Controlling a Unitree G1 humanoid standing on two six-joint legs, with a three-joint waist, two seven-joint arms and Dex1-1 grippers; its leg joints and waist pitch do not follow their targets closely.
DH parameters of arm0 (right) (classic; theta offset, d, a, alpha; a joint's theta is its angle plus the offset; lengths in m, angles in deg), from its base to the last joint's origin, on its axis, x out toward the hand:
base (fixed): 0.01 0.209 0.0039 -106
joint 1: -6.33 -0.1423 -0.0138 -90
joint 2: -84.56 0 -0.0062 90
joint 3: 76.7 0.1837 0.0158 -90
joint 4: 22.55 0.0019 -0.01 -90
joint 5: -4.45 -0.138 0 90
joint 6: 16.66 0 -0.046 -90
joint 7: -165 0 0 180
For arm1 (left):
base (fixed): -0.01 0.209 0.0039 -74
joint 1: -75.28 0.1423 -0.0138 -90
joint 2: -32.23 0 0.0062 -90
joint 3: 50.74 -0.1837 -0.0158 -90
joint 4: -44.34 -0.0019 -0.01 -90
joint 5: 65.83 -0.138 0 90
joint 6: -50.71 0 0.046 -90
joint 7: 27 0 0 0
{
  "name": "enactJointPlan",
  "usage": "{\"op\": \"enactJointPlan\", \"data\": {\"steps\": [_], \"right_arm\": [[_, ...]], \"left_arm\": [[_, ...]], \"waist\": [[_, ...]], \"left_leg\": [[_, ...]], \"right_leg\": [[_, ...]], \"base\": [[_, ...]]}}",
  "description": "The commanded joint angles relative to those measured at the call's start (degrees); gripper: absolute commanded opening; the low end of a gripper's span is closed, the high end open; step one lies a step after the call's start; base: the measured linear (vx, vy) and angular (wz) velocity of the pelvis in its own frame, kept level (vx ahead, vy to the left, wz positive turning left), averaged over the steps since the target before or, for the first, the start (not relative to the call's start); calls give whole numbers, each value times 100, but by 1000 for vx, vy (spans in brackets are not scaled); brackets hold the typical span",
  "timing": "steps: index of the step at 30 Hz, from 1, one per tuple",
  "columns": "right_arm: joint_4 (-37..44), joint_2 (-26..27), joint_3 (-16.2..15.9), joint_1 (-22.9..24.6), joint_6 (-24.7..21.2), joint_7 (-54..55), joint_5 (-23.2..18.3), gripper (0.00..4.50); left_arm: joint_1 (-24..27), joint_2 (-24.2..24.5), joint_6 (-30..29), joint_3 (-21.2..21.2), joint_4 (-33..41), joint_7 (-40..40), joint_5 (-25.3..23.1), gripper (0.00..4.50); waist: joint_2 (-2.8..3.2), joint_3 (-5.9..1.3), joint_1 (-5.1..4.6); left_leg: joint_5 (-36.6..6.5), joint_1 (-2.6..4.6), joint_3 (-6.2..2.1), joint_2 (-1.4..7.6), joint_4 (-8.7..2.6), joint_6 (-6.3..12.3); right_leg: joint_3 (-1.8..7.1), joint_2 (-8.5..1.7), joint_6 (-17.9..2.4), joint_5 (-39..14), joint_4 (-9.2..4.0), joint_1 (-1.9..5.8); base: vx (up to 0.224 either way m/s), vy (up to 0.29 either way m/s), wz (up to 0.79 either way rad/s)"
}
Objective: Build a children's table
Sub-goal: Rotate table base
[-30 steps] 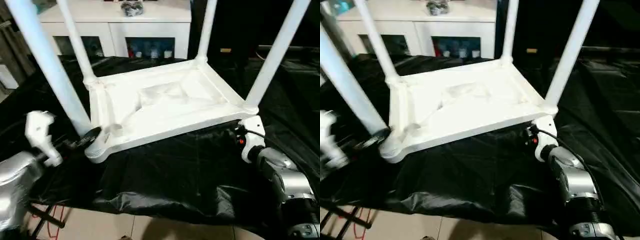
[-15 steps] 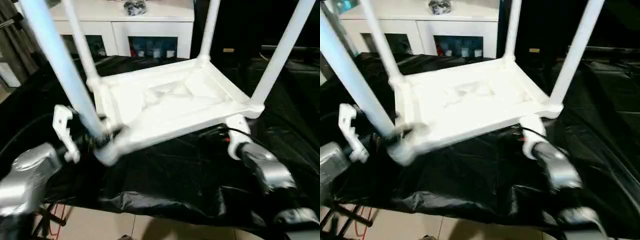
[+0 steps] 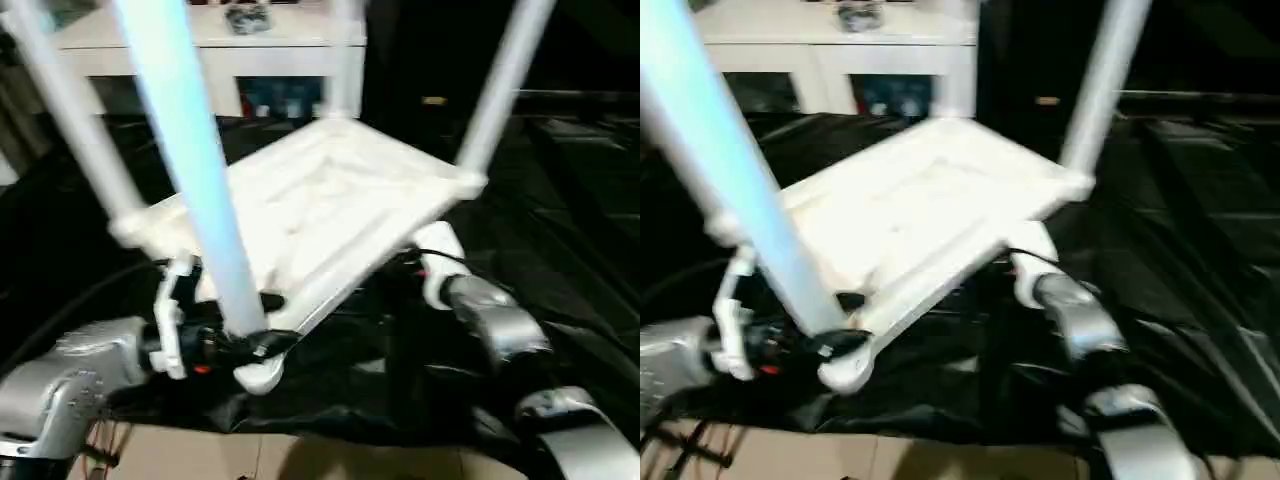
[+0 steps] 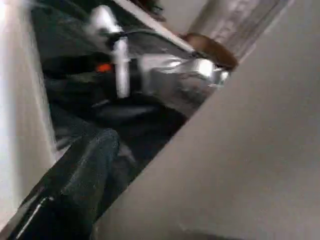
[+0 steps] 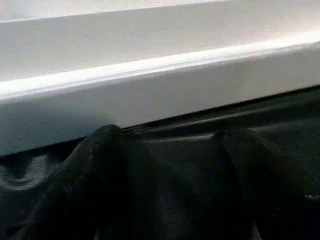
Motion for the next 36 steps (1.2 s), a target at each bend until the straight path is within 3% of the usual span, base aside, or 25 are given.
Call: {"op": "enactJointPlan", "data": {"steps": [1,2,4,5,8,11,12,14,15,16,17,18,19,20,21,22,23,30,36], "right_arm": [[-184,337,-375,-148,132,-276,80,377],[-220,369,-396,-162,151,-283,94,377],[-256,440,-455,-168,185,-343,120,377],[-262,469,-475,-166,205,-377,130,377],[-289,520,-475,-170,239,-426,155,377],[-363,550,-484,-166,329,-559,172,377],[-366,553,-508,-151,363,-615,176,377],[-331,560,-548,-115,389,-728,166,377],[-295,569,-557,-92,403,-798,140,377],[-252,577,-573,-71,419,-847,128,377],[-252,577,-573,-71,419,-847,128,377],[-232,582,-574,-64,427,-824,132,377],[-298,588,-475,-109,465,-639,178,377],[-298,588,-475,-109,465,-639,178,377],[-374,583,-394,-153,491,-528,198,377],[-393,559,-351,-172,501,-474,194,377],[-393,468,-258,-196,510,-399,185,377],[-97,-68,15,-97,487,-416,144,377],[511,-760,127,202,407,-918,95,377]], "left_arm": [[-91,-96,-125,-207,195,98,106,442],[-107,-131,-125,-243,199,125,101,442],[-160,-254,-118,-358,224,164,96,442],[-199,-334,-105,-398,209,211,79,442],[-341,-548,33,-529,103,331,-67,442],[-670,-889,237,-805,-151,436,-280,442],[-781,-994,308,-885,-245,458,-349,442],[-979,-1170,394,-1015,-419,465,-426,442],[-1059,-1234,431,-1075,-487,464,-466,442],[-1175,-1341,574,-1163,-625,512,-607,442],[-1175,-1341,574,-1163,-625,512,-607,442],[-1310,-1474,787,-1255,-827,586,-801,442],[-1566,-1694,1390,-1372,-1348,968,-1389,442],[-1566,-1694,1390,-1372,-1348,968,-1389,442],[-1677,-1774,1715,-1391,-1619,1194,-1694,442],[-1744,-1768,1828,-1391,-1771,1362,-1857,442],[-1824,-1695,2043,-1384,-1999,1553,-2103,442],[-1747,-1284,2320,-1244,-2245,1646,-2424,442],[-1544,-910,2801,-1212,-2578,1541,-2786,442]], "waist": [[-6,-312,62],[-46,-311,51],[-37,-307,50],[-72,-307,35],[-85,-301,38],[-76,-306,55],[-49,-302,67],[-103,-306,39],[-92,-314,51],[-38,-327,47],[-61,-326,36],[-78,-331,30],[-79,-330,41],[39,-322,51],[-36,-334,30],[-53,-330,22],[-20,-331,32],[-27,-341,88],[-28,-343,174]], "left_leg": [[-1045,2,-12,52,-396,59],[-1041,0,-12,56,-397,52],[-1047,21,-16,61,-402,30],[-1053,23,-15,66,-403,20],[-1111,43,-9,66,-406,24],[-1140,56,-10,69,-406,3],[-1185,61,-12,65,-403,-20],[-1147,32,-12,59,-409,-2],[-1138,44,-14,58,-399,3],[-1015,32,-23,55,-387,42],[-1003,39,-12,58,-385,58],[-975,27,-18,56,-378,73],[-972,44,-11,53,-375,119],[-1031,53,-27,52,-376,105],[-1100,46,-21,54,-372,80],[-1153,33,-26,53,-383,80],[-1235,54,-33,56,-382,77],[-1123,56,-26,63,-370,107],[-1161,68,-17,54,-359,111]], "right_leg": [[212,-253,-1468,-805,-423,320],[218,-248,-1470,-788,-429,321],[227,-237,-1467,-740,-423,314],[231,-228,-1482,-657,-425,319],[238,-221,-1501,-665,-431,315],[241,-219,-1475,-725,-435,316],[243,-224,-1459,-756,-440,313],[244,-222,-1458,-702,-447,337],[241,-224,-1454,-703,-445,333],[245,-232,-1501,-501,-420,350],[244,-219,-1510,-436,-438,338],[243,-220,-1532,-367,-425,352],[243,-212,-1542,-339,-444,340],[235,-217,-1536,-372,-442,336],[235,-223,-1517,-389,-450,363],[230,-223,-1489,-481,-460,366],[228,-229,-1462,-629,-486,347],[224,-219,-1522,-435,-444,340],[229,-201,-1379,-526,-465,339]], "base": [[0,0,0],[0,0,0],[0,0,0],[0,0,0],[0,0,0],[0,0,0],[0,0,0],[0,0,0],[0,0,0],[0,0,0],[0,0,0],[0,0,0],[0,0,0],[0,0,0],[0,0,0],[0,0,0],[0,0,0],[0,0,0],[0,0,0]]}}
